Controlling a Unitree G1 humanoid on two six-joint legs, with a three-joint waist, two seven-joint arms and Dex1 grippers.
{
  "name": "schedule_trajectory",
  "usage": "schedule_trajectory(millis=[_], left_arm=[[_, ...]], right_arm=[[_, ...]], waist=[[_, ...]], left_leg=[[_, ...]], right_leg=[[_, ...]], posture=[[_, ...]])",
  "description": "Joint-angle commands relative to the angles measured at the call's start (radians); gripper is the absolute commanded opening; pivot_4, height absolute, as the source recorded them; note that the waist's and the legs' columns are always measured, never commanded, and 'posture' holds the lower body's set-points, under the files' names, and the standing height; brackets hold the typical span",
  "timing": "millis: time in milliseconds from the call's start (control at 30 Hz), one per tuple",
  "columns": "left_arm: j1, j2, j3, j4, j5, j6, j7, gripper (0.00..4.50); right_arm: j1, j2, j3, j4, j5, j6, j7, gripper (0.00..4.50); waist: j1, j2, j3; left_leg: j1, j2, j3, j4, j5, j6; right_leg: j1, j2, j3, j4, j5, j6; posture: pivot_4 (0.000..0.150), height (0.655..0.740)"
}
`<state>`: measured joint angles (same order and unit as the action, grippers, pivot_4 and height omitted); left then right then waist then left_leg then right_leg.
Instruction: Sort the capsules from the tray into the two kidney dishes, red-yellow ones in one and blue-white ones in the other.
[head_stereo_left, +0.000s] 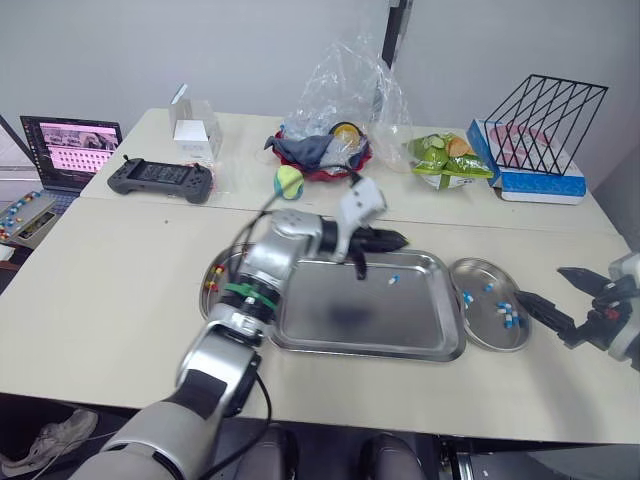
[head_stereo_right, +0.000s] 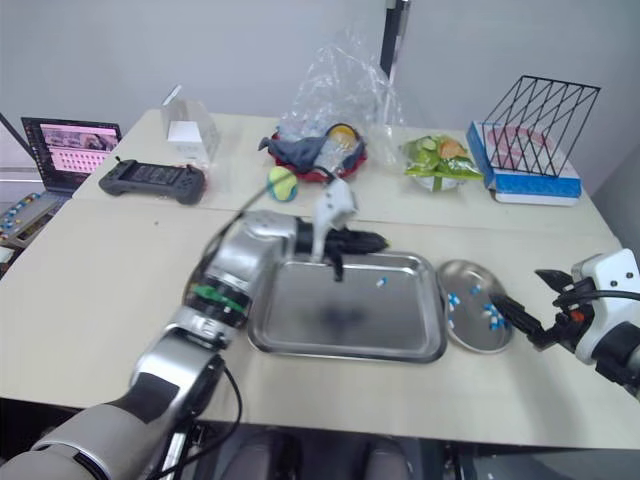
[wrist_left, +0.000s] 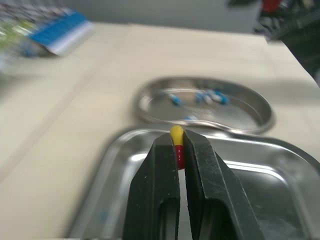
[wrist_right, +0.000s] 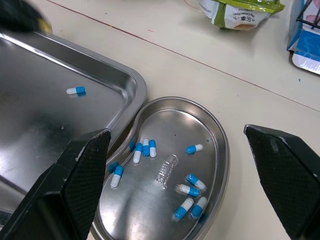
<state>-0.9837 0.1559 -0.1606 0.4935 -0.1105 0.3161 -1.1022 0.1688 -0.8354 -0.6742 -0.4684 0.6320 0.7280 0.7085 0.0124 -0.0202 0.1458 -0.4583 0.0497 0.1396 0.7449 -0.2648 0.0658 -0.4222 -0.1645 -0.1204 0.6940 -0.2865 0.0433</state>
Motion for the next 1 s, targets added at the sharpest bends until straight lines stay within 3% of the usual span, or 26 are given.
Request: schedule_trajectory(millis=[33,400,700,1000], left_arm=[[0.077,0.159,0.058,-0.151,-0.049,0.073,-0.059,0.04],[0.338,0.528,0.169,-0.252,-0.077,0.086,-0.080,0.04],[0.502,0.592,0.205,-0.339,-0.106,0.126,-0.043,0.04],[0.549,0.650,0.264,-0.389,-0.165,0.170,-0.033,3.11]], right_arm=[[-0.036,-0.034,0.002,0.029,0.015,-0.030,0.047,4.50],[-0.179,-0.122,0.117,0.219,-0.024,-0.081,0.173,4.50],[-0.227,-0.158,0.125,0.301,-0.045,-0.120,0.235,4.50],[-0.285,-0.155,0.163,0.347,-0.058,-0.137,0.258,4.50]], waist=[[-0.005,0.001,0.000],[0.003,0.001,0.000],[0.006,0.001,0.000],[-0.004,0.001,0.000]], left_leg=[[0.000,0.000,0.000,0.000,0.000,0.000],[0.000,0.000,0.000,0.002,0.000,0.000],[0.000,0.000,0.001,0.002,0.000,0.000],[0.000,0.000,0.001,0.001,0.000,-0.001]], right_leg=[[0.000,0.000,0.000,0.000,0.000,0.000],[0.001,0.000,0.000,0.001,0.000,0.001],[0.001,-0.001,-0.001,0.001,0.000,0.001],[0.000,-0.001,0.000,0.002,0.000,0.001]], posture=[[0.150,0.6837],[0.150,0.6837],[0.150,0.6837],[0.150,0.6837]])
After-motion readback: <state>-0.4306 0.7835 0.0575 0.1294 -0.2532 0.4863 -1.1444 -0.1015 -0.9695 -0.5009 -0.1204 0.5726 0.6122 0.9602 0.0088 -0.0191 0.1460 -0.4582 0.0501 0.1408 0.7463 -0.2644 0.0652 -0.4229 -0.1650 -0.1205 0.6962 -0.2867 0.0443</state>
